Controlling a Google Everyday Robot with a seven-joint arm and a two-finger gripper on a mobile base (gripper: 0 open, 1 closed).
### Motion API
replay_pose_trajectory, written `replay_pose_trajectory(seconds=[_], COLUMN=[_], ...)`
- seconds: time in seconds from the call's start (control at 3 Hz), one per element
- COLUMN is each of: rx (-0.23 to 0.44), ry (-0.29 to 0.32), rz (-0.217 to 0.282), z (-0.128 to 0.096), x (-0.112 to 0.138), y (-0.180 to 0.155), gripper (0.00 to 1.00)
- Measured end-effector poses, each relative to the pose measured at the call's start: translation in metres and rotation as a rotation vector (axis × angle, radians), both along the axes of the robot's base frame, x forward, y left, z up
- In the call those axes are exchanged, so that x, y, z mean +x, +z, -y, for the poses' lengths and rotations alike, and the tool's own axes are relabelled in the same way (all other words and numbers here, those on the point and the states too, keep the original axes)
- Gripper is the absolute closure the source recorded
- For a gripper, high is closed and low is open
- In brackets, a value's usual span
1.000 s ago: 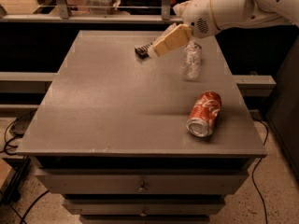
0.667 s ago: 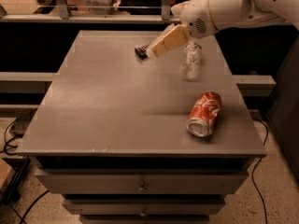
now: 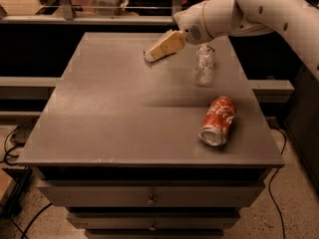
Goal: Pick rxbar chocolate
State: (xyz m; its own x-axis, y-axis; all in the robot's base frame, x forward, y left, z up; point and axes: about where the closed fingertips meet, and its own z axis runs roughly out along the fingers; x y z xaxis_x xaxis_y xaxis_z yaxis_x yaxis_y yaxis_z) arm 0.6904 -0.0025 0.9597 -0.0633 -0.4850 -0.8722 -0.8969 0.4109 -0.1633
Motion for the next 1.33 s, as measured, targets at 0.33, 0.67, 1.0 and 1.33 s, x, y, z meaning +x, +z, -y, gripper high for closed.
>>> replay_pose_trajectory(seconds=[0.33, 0.67, 1.0, 1.33], rx=[-0.008, 0.023, 0.063, 0.063], ry=[-0.070, -0.120, -0.154, -0.153], rz=[0.003, 0.000, -0.011, -0.011], z=[-0.004, -0.008, -0.012, -0.012], x=[0.028, 0.056, 0.090, 0.090], y=[-0.016, -0.030, -0.047, -0.047], gripper=[0.00, 0.00, 0.00, 0.00])
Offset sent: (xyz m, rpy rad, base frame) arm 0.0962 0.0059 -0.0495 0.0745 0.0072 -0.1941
